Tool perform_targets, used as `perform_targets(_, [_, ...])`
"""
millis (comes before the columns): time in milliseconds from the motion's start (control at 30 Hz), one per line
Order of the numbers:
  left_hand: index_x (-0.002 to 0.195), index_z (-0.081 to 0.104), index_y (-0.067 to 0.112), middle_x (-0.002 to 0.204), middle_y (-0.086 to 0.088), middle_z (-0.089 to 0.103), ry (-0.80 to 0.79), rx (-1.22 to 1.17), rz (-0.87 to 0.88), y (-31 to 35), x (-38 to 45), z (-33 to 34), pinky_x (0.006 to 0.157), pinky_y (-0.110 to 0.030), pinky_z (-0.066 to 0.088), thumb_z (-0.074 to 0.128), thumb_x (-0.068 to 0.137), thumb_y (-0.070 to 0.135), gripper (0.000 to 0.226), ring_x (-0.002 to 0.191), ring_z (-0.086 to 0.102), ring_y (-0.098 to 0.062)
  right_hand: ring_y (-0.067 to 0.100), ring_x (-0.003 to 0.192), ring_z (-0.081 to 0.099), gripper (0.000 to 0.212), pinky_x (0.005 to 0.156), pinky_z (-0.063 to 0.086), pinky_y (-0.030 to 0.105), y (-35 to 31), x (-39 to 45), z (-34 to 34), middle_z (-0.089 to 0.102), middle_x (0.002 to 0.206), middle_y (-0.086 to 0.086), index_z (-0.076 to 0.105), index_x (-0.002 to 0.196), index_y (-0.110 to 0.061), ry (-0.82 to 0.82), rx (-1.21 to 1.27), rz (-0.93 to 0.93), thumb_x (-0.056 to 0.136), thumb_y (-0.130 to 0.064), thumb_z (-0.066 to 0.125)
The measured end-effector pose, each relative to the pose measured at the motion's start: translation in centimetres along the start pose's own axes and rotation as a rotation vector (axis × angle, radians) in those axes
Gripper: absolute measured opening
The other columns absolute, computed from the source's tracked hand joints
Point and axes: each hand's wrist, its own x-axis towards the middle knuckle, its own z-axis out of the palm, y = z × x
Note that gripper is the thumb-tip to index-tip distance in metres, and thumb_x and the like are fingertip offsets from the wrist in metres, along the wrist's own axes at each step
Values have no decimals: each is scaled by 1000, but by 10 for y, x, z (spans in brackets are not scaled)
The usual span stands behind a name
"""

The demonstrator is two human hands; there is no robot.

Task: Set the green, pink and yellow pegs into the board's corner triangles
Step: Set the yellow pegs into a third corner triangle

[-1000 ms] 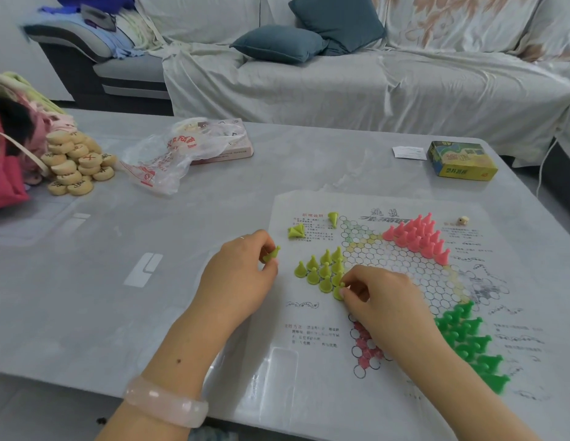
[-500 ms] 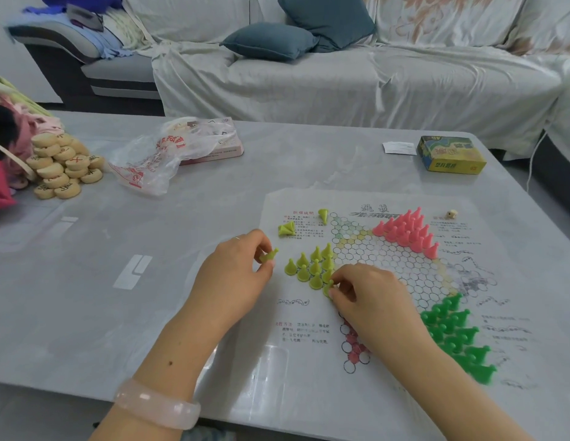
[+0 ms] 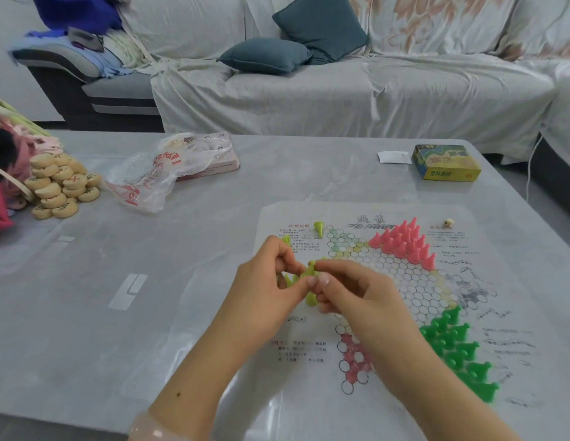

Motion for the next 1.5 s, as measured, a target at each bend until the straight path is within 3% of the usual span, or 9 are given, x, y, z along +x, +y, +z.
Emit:
perform_targets(233, [80, 43, 31, 75, 19, 60, -20, 180, 117, 3, 9, -1, 48, -13, 34, 61, 82, 35, 18, 47, 37, -4, 8, 63, 61, 9, 63, 53, 19, -2, 14, -1, 69, 71, 3, 69, 82, -18, 78, -39, -51, 82, -14, 62])
perform_targets(333, [96, 48, 37, 94, 23, 57, 29, 270, 97, -7, 26, -5, 57, -12, 32, 52, 88, 34, 9, 57, 43, 4, 3, 62, 60, 9, 62, 53, 17, -4, 23, -13, 67, 66, -2, 67, 81, -20, 235, -9, -57, 83, -16, 59])
perform_targets(533, [139, 29, 29, 131, -3, 38, 132, 514, -66, -42, 61, 6, 80, -24, 35, 42, 94, 23, 47, 113, 46, -18, 8, 60, 54, 12, 55, 50, 16, -5, 35, -34, 58, 64, -2, 63, 77, -14, 377, 293, 108, 87, -15, 55])
perform_targets(700, [135, 39, 37, 136, 5, 36, 32, 635, 15, -55, 75, 21, 84, -28, 40, 39, 95, 21, 43, 115, 41, -17, 11, 61, 53, 12, 57, 49, 20, -2, 37, -40, 58, 67, 2, 63, 80, -11, 340, 255, 184, 87, -14, 54])
perform_targets(833, [108, 65, 19, 109, 2, 52, 99, 460, 49, -61, 80, 19, 83, -25, 41, 47, 89, 7, 28, 98, 50, -18, 12, 63, 53, 11, 63, 47, 24, -1, 37, -41, 58, 69, 4, 63, 84, -10, 318, 188, 216, 88, -14, 54])
perform_targets(1000, [96, 67, 13, 92, 2, 48, 193, 402, 17, -59, 77, 11, 61, -14, 26, 50, 88, 4, 21, 80, 45, -12, 11, 64, 55, 10, 63, 48, 22, 0, 39, -37, 60, 70, 1, 63, 85, -13, 323, 80, 180, 89, -15, 53])
perform_targets(1200, [99, 60, 17, 77, 7, 40, 111, 471, -55, -60, 62, -2, 70, -25, 30, 43, 92, 10, 19, 78, 42, -17, 18, 70, 61, 11, 70, 52, 31, 10, 46, -30, 65, 72, -2, 63, 85, -20, 315, -248, 80, 88, -16, 54])
perform_targets(1400, [100, 57, 17, 94, -2, 48, 16, 462, -85, -57, 51, -12, 75, -26, 38, 45, 91, 11, 16, 85, 50, -19, -3, 65, 49, 16, 55, 33, 12, 19, 57, -25, 57, 75, -11, 63, 100, -17, 313, -685, -31, 89, -20, 52])
perform_targets(1500, [101, 55, 20, 99, -2, 46, -29, 456, -86, -57, 47, -15, 78, -27, 41, 43, 91, 10, 19, 89, 52, -20, 3, 67, 48, 18, 56, 33, 13, 22, 60, -25, 60, 81, -7, 64, 102, -16, 304, -799, -51, 89, -20, 52])
